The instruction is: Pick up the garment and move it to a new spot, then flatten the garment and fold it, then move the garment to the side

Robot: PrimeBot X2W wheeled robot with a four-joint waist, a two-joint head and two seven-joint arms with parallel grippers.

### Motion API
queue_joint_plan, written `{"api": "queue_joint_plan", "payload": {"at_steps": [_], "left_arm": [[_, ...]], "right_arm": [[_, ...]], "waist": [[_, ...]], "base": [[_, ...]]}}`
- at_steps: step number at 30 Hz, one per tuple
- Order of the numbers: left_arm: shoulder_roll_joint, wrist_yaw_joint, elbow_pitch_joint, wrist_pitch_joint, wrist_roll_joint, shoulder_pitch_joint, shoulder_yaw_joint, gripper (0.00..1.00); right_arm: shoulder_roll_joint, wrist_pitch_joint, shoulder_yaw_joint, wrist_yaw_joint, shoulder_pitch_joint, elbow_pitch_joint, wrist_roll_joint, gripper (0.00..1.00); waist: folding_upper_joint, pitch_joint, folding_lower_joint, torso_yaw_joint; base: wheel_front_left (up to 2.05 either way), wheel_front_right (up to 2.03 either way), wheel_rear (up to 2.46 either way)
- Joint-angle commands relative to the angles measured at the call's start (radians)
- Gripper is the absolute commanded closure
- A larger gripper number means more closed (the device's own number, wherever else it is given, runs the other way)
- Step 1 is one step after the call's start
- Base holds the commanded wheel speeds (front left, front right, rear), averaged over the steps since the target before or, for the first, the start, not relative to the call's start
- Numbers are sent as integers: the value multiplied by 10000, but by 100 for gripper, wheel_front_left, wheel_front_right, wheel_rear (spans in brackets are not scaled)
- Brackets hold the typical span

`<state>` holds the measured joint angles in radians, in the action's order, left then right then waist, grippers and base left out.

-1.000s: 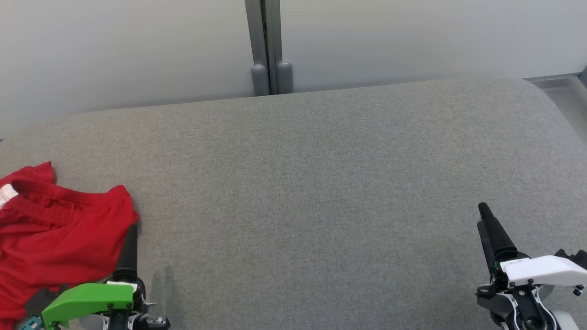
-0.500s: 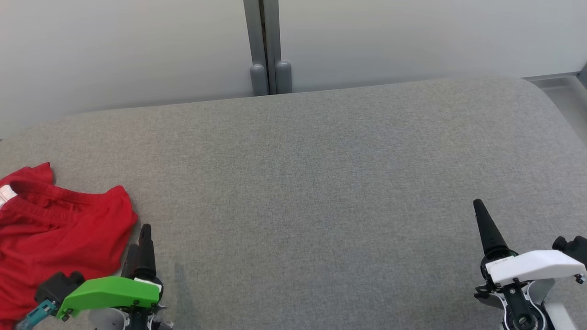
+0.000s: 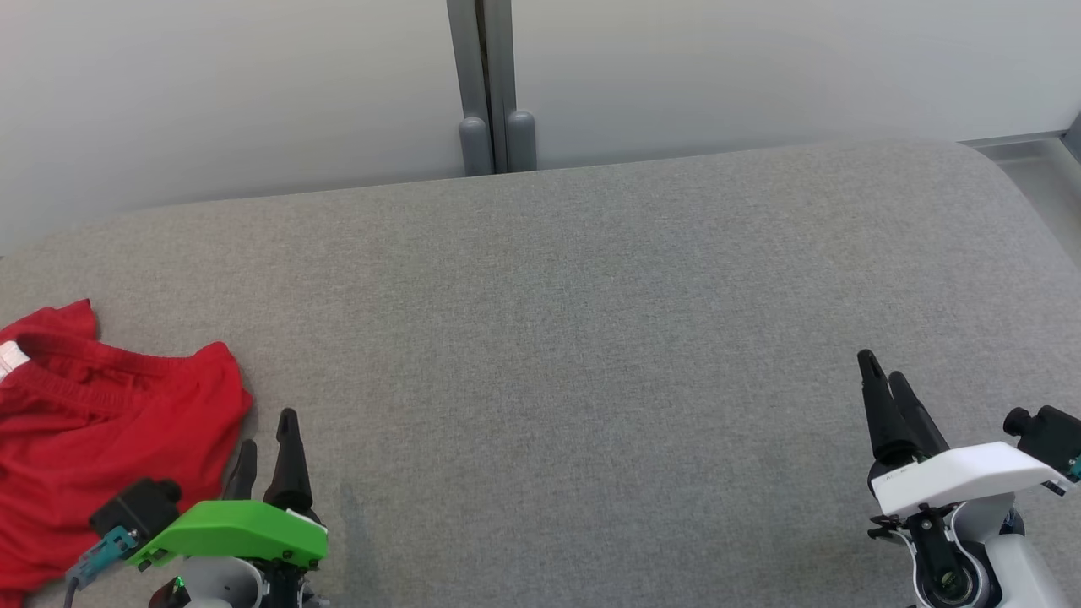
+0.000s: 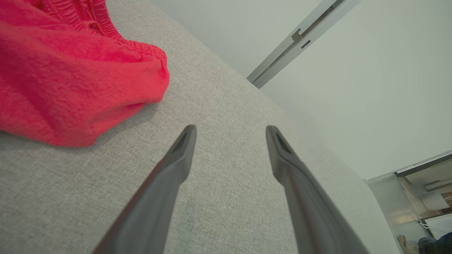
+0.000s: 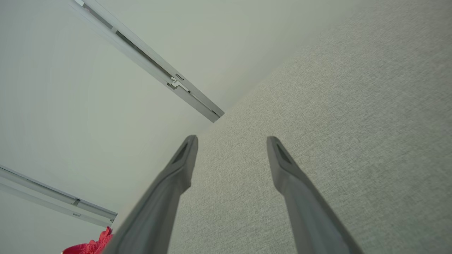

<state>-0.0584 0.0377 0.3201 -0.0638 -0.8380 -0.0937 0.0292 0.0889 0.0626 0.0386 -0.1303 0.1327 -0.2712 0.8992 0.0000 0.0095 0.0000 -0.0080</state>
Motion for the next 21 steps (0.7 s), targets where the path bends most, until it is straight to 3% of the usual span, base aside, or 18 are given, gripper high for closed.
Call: {"api": "queue_joint_plan", "payload": {"at_steps": [1, 9, 21], "left_arm": [[-177, -59, -80, -127, 492, -250, 113, 0], [-229, -204, -432, -372, 1390, -53, 299, 0], [-422, -328, 212, -725, 2875, -151, 953, 0]], "right_arm": [[82, 127, 22, -4, 207, 59, -406, 0], [8, 380, -194, -4, 321, -161, -1725, 0], [-18, 729, -453, -4, 444, -380, -3267, 0]], "waist": [[0, -4, 0, 8], [0, -1, 0, 10], [0, -39, 0, 18]], "base": [[0, 0, 0], [0, 0, 0], [0, 0, 0]]}}
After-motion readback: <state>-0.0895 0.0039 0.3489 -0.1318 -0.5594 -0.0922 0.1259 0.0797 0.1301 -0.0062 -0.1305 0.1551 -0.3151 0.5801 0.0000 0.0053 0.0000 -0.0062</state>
